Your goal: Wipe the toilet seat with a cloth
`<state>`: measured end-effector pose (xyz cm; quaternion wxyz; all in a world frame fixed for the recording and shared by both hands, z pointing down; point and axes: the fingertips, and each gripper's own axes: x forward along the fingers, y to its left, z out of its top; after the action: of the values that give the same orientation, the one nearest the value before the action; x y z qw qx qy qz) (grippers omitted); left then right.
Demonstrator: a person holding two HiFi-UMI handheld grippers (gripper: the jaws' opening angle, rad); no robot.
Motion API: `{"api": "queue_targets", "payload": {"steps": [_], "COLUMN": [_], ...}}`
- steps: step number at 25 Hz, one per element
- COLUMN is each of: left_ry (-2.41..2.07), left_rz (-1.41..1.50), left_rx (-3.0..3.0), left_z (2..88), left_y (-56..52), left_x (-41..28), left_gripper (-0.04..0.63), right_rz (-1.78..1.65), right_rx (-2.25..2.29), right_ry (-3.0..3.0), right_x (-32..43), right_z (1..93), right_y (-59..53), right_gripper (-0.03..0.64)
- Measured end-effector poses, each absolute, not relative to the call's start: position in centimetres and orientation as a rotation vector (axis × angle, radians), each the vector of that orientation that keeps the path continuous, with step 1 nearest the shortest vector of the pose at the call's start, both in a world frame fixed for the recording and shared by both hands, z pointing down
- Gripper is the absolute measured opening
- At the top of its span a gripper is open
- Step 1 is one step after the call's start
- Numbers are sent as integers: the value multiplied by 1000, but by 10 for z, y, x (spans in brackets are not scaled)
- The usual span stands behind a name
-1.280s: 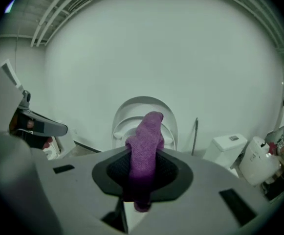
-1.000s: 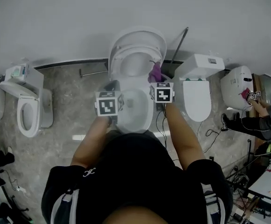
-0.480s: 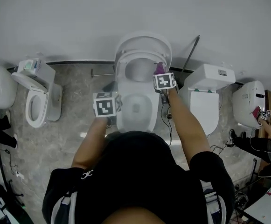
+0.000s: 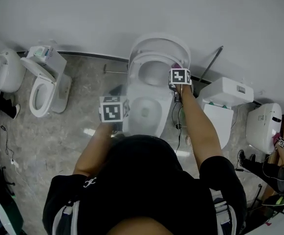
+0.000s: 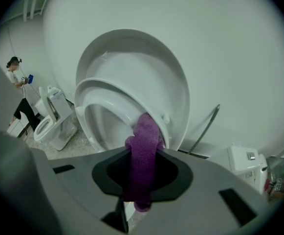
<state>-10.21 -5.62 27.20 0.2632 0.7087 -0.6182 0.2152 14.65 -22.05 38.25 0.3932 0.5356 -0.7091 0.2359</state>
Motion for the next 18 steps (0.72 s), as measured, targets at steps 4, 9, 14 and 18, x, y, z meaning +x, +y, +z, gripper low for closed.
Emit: {"api": "queue_targets", "payload": {"steps": [4,9,14,18], "left_ry": [-1681,-1680,-1696,-1715], "left_rz": [588,594,593,575], "left_rx": [1899,1881,1859,1833], "left_z": [275,281,282,281], "left_y": [-54,-52,-53,-52], "left_x": [-108,-113,-128,-142], "left_gripper": [6,6,6,6], "right_rz": [527,309,208,153], "right_rx": [1415,1434,1446,1405], "right_ry": [-1813,-1844,-1891,-1909], "right_x": [145,134,108,85], "right_z": [371,353,341,340], "right_y": [-234,-244,-253,-259], "right_gripper": [78,78,78,78]}}
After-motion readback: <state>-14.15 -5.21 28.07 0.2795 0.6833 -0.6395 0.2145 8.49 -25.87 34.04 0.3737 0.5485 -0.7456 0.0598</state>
